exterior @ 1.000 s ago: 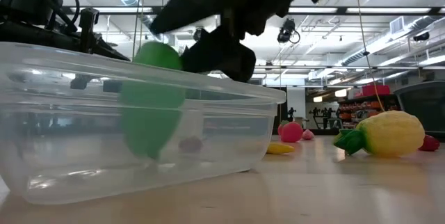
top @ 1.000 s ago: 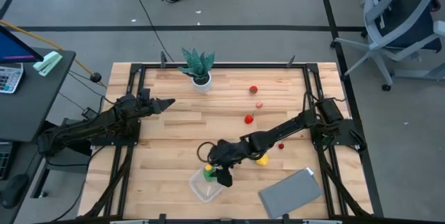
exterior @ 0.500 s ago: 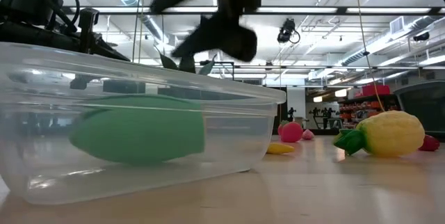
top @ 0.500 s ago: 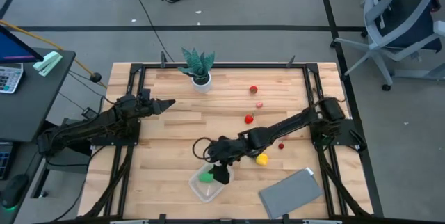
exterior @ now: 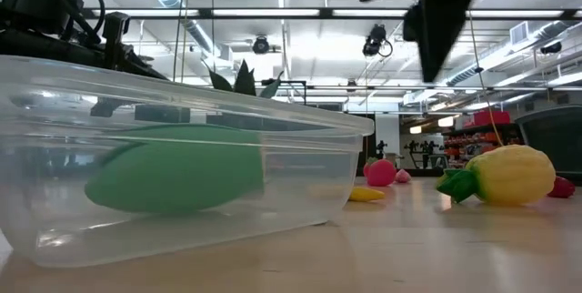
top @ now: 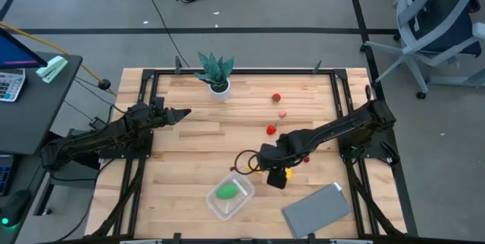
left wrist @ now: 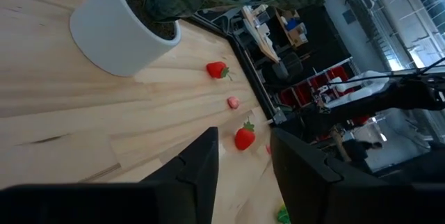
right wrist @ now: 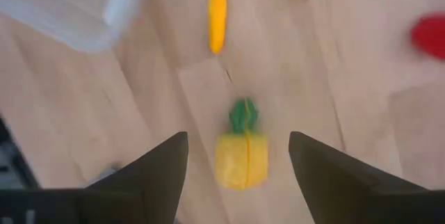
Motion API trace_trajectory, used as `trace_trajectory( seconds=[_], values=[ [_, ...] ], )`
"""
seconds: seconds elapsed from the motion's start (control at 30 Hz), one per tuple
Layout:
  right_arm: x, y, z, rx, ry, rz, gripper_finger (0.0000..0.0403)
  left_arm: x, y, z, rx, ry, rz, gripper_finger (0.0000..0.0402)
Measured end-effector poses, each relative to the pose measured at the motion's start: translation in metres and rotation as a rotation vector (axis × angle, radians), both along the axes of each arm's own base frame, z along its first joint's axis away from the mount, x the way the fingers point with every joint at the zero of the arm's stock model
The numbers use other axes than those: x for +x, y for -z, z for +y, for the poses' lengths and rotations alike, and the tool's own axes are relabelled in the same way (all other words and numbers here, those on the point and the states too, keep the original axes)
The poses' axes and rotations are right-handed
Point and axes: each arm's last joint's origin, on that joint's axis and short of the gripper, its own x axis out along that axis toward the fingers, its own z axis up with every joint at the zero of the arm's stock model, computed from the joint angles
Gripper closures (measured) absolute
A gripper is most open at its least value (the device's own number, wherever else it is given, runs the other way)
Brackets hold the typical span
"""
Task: Pick and placing Produce into tupperware
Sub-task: Put the yellow pineapple into the transparent bin
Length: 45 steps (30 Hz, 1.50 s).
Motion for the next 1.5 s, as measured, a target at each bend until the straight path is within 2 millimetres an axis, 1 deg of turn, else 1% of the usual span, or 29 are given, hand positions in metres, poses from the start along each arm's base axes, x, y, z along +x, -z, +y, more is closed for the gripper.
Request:
trace_trajectory(
  seconds=[0.13, 0.27, 0.37, 0.57, 0.77, 0.9, 1.03, 1.27, 1.4, 1.5],
  values=[
    [-0.005, 0.026, -0.001, 0.014, 0.003, 0.097, 0.0144, 0.000, 0.001, 0.000, -0.003, 0.000, 0.006, 0.0264],
    [-0.018, 0.051, -0.005, 0.052, 0.035, 0.209, 0.0144, 0.000, 0.001, -0.001, -0.008, 0.017, 0.013, 0.0258],
    [-0.025, 0.061, -0.007, 0.055, 0.041, 0.257, 0.0144, 0.000, 0.002, -0.001, -0.014, 0.036, 0.021, 0.0253],
    [-0.023, 0.061, -0.005, 0.091, 0.014, 0.238, 0.0144, 0.000, 0.004, -0.001, -0.019, 0.038, 0.034, 0.0252],
    [-0.015, 0.059, -0.003, 0.120, -0.027, 0.148, 0.0144, 0.000, 0.005, -0.001, -0.023, 0.038, 0.042, 0.0249],
    [-0.013, 0.059, -0.003, 0.096, -0.053, 0.123, 0.0144, 0.000, 0.005, -0.001, -0.024, 0.038, 0.043, 0.0249],
    [-0.017, 0.066, -0.004, 0.078, -0.058, 0.128, 0.0144, 0.000, 0.005, -0.001, -0.024, 0.037, 0.043, 0.0254],
    [-0.024, 0.086, -0.006, 0.088, -0.054, 0.120, 0.0144, 0.000, 0.005, -0.001, -0.024, 0.037, 0.043, 0.0249],
    [-0.027, 0.091, -0.008, 0.078, -0.048, 0.125, 0.0148, 0.000, 0.005, -0.001, -0.024, 0.037, 0.044, 0.0249],
    [-0.027, 0.091, -0.008, 0.080, -0.014, 0.129, 0.0163, 0.000, 0.005, -0.001, -0.024, 0.036, 0.044, 0.0253]
  ],
)
